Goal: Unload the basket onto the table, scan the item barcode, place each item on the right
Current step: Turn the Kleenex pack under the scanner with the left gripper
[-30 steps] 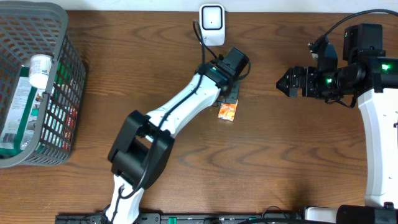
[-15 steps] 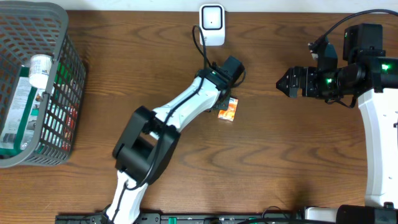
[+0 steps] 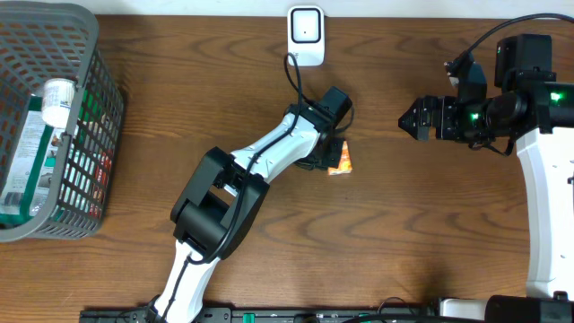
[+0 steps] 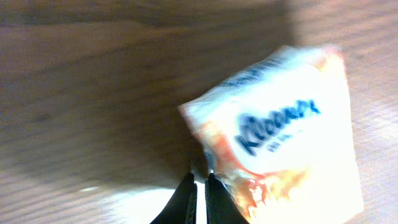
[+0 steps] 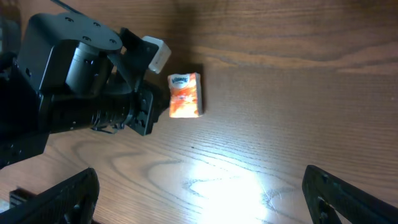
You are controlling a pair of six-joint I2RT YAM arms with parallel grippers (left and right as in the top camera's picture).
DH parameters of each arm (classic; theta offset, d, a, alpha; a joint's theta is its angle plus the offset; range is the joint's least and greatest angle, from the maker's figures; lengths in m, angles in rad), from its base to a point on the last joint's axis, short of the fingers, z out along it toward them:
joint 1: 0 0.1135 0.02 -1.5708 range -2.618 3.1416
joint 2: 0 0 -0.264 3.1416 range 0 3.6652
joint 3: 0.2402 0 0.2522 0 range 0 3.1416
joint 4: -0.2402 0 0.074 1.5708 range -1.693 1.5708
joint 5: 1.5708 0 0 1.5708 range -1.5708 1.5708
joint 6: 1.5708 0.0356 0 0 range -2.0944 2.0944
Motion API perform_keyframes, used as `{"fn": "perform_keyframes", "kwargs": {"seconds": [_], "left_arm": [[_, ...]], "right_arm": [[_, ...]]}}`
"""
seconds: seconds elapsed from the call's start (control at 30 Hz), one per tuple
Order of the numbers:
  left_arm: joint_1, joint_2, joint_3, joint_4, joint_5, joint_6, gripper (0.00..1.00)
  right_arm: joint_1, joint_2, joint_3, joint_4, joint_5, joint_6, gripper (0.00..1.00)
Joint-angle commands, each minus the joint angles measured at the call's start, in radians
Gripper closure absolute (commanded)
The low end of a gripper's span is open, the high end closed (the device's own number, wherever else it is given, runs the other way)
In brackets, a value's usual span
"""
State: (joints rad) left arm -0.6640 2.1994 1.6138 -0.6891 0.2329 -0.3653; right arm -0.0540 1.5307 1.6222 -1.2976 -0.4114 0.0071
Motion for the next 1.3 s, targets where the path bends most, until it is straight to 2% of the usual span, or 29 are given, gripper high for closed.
{"fn": "perform_keyframes", "kwargs": {"seconds": [0.0, 0.27, 0.43, 0.77, 1.07, 1.17, 1.27], "left_arm": [[-0.001, 0.005, -0.003, 0.01, 0.1, -0.011, 0.93], [-0.012, 0.005, -0.003, 0.087, 0.098, 0.003, 0.92], [-0.036, 0.006, -0.003, 0.14, 0.024, 0.01, 0.92], [-0.097, 0.006, -0.003, 0.198, 0.028, 0.01, 0.92], [-0.073, 0.0, 0.0, 0.219, -0.045, 0.01, 0.92], [-0.061, -0.035, 0.0, 0.208, -0.047, 0.037, 0.92], [-0.043, -0.092, 0.0, 0.209, -0.12, 0.04, 0.92]], "right_arm": [[0.002, -0.001, 0.018, -0.001, -0.005, 0.006, 0.01], [0.002, -0.001, 0.018, -0.001, -0.005, 0.006, 0.01], [0.002, -0.001, 0.018, -0.001, -0.005, 0.006, 0.01], [0.002, -0.001, 0.018, -0.001, -0.005, 0.006, 0.01], [0.002, -0.001, 0.018, -0.001, -0.005, 0.006, 0.01], [0.002, -0.001, 0.018, -0.001, -0.005, 0.006, 0.01], [0.002, -0.001, 0.018, -0.001, -0.005, 0.006, 0.01]]}}
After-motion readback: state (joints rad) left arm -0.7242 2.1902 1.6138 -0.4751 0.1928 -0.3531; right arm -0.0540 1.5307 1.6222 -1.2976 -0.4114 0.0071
